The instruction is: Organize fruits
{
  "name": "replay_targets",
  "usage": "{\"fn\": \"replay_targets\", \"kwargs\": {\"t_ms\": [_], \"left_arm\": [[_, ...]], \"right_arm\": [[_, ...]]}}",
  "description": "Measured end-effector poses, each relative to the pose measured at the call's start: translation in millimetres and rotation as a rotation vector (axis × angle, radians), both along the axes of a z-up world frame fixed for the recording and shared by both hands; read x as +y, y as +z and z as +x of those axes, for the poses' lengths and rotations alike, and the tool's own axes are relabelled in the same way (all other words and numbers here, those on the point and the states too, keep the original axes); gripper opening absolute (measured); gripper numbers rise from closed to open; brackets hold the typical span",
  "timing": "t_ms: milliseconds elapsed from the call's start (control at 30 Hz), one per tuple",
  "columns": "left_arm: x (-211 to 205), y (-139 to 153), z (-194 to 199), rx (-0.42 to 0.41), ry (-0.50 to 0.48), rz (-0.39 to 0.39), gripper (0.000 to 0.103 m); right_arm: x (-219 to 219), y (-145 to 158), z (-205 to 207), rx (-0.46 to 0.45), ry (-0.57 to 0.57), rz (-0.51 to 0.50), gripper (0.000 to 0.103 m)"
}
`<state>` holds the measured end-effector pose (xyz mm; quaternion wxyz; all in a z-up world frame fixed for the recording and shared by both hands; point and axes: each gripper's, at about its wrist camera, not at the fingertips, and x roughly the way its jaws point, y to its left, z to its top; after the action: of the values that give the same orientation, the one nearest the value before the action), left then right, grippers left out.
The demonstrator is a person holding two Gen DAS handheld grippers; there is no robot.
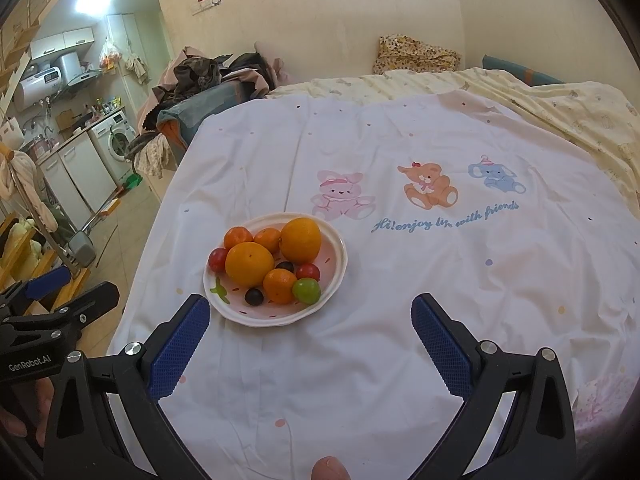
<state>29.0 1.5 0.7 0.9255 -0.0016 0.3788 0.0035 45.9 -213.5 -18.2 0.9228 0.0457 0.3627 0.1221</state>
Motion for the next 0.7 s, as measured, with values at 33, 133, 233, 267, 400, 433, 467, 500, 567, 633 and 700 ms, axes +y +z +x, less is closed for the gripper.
{"fn": "replay_targets", "kwargs": {"t_ms": [33,133,233,267,400,433,467,500,567,633,700], "left_arm": [[0.0,0.1,-0.1,0.0,0.0,0.0,0.102],[-0.6,0.7,-0.6,-0.007,0.002,0.004,0.102],[-1.0,-0.5,0.0,-0.003,0.001,0.001,0.102],[-1.1,-0.7,0.2,0.001,0.001,0.0,0.102],[-0.8,-1.2,0.8,0.002,0.002,-0.003,0.102],[-0.6,-1.4,1.0,0.001,0.003,-0.004,0.102],[-0.7,-1.8,1.4,0.002,0.004,-0.005,0.102],[-0.6,-2.0,1.3,0.002,0.005,-0.006,0.102],[-0.5,-1.9,1.4,0.002,0.005,-0.006,0.102],[-0.5,-1.9,1.6,0.002,0.004,-0.005,0.102],[-0.4,-1.7,1.4,0.001,0.005,-0.005,0.102]], "right_arm": [[0.0,0.0,0.2,0.0,0.0,0.0,0.103],[-0.1,-0.3,-0.1,0.001,0.0,-0.001,0.103],[-2.1,0.9,-0.9,0.004,-0.004,0.003,0.103],[-2.2,1.2,-0.7,0.004,-0.004,0.003,0.103],[-2.3,1.0,-1.2,0.003,-0.003,0.001,0.103],[-2.2,0.9,-1.2,0.003,-0.003,0.0,0.103],[-2.3,1.0,-1.3,0.004,-0.002,0.0,0.103],[-2.3,1.1,-1.4,0.004,-0.003,0.001,0.103],[-2.8,1.1,-1.8,0.004,-0.003,0.001,0.103],[-2.4,0.8,-1.7,0.004,-0.004,0.002,0.103],[-2.6,0.7,-1.7,0.006,-0.004,0.005,0.103]]}}
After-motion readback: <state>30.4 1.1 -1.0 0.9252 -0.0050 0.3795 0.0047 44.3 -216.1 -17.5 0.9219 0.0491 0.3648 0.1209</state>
